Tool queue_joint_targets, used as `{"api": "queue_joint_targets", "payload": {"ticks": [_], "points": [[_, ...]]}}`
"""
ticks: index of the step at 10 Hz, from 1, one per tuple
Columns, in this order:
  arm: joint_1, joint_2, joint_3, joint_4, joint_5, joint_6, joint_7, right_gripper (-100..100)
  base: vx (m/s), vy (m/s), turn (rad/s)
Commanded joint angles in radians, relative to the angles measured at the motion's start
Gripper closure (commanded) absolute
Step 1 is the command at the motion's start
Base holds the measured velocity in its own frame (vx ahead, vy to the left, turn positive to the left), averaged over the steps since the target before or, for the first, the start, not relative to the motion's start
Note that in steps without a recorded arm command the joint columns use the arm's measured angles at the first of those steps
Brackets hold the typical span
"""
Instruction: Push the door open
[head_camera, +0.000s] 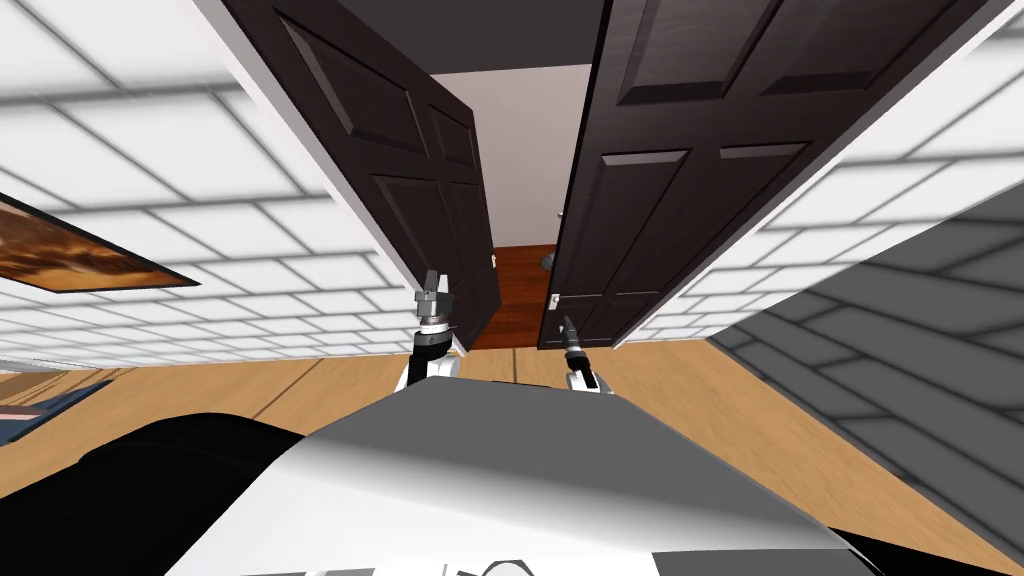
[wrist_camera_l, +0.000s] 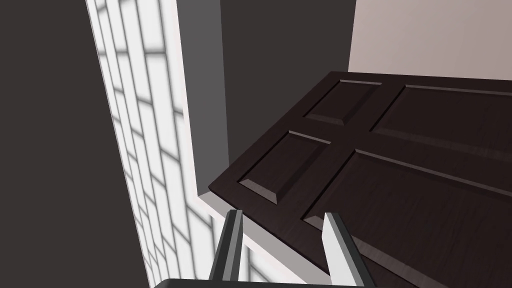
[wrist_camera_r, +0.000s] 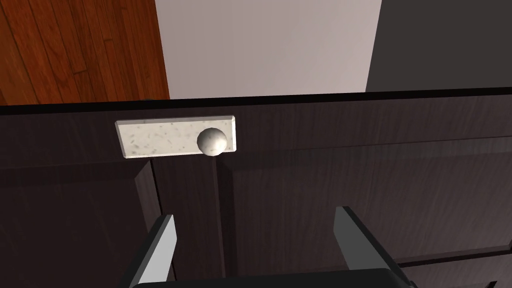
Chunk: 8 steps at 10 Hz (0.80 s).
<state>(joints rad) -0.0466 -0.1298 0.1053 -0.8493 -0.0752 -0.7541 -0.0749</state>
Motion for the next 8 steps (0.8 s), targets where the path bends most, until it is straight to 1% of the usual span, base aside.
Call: {"api": "queue_joint_targets", "payload": {"ticks": [1,4,7,8], "points": [[-0.015,-0.001,0.004,0.041,-0.004,-0.008,-0.001,-100,0.084,-0.065,0.082],[-0.030,-0.001,0.008,0.081,-0.009,-0.016,-0.003,-100,0.068,-0.062,0.040],[-0.054,-0.002,0.015,0.146,-0.015,-0.029,-0.005,-100,0.071,-0.066,0.055],[-0.054,-0.001,0.013,0.140,-0.014,-0.029,-0.004,-100,0.035,-0.036,0.017]]}}
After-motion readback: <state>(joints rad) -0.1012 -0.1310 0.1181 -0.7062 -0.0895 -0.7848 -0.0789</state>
